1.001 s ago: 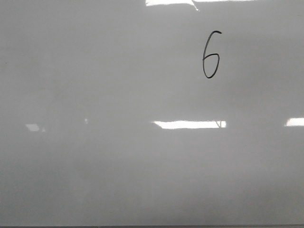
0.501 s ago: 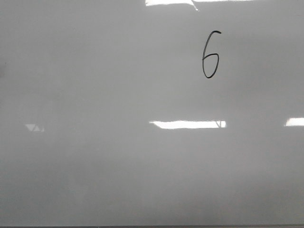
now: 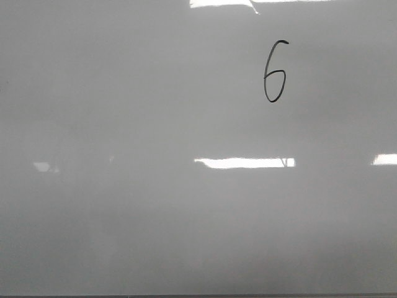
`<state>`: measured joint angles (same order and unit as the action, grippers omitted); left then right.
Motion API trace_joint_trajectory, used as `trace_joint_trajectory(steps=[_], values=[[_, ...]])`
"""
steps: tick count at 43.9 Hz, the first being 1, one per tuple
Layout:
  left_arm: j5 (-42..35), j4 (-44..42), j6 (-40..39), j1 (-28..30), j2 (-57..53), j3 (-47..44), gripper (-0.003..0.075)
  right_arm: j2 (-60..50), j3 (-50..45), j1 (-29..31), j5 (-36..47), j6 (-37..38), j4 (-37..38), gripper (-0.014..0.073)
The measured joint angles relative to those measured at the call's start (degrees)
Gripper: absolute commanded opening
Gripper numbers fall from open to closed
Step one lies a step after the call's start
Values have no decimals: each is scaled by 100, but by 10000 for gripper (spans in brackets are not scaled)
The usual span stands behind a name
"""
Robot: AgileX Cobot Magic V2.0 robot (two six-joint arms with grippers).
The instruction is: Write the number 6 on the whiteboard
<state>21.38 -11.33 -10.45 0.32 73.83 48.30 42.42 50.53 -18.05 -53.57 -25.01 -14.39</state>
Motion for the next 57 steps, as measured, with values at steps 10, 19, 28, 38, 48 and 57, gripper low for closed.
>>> trace_joint_trajectory(steps=[10, 19, 28, 38, 48, 57], values=[[1119, 3, 87, -145, -1453, 0, 428, 0, 471, 0, -497, 2005, 1038, 581], [2183, 173, 350, -846, -2805, 0, 428, -93, 480, 0, -902, 2803, 1506, 581], [2790, 383, 383, -1346, -3868, 0, 428, -617, 122, 0, -891, 2863, 1520, 581], [2928, 524, 403, -1380, -4226, 0, 399, -1149, -4, 0, -830, 2863, 1530, 567], [2936, 536, 425, -1380, -4226, -13, 100, -1245, -4, 0, -788, 2863, 1543, 190], [2936, 485, 425, -1380, -4226, -13, -20, -1245, -4, 0, -788, 2875, 1543, -64]])
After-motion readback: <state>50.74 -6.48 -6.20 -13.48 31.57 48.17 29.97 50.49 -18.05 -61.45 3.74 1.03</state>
